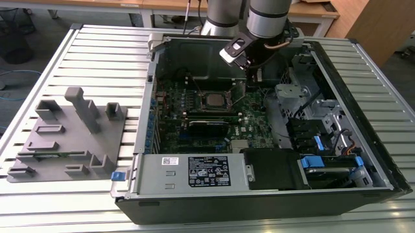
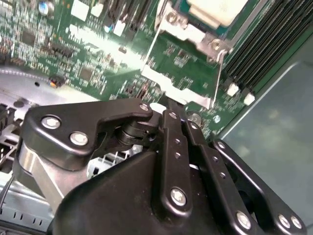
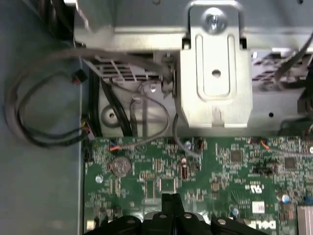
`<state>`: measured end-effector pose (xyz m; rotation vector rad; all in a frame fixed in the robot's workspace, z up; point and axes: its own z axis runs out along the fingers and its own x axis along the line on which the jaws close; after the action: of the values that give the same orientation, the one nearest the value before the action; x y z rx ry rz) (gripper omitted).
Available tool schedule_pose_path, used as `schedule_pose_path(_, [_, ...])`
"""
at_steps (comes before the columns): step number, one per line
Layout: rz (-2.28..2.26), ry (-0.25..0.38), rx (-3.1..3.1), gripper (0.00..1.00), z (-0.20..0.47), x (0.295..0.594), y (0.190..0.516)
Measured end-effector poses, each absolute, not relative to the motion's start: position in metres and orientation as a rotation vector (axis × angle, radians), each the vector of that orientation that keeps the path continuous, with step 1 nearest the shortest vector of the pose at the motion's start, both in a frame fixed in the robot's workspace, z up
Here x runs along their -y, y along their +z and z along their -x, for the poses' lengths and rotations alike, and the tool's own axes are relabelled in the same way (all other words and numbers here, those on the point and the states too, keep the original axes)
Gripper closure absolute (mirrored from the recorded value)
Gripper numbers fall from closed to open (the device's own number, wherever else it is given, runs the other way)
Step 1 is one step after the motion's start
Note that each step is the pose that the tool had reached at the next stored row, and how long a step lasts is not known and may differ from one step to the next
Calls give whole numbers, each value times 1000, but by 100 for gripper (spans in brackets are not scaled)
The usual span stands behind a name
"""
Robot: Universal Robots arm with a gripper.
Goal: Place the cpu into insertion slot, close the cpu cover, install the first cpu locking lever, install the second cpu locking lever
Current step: 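Close the cpu cover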
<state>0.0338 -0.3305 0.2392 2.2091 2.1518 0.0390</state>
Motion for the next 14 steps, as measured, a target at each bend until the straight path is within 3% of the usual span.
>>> schedule_pose_path(14, [-2196,46,-2139,90,18,325,237])
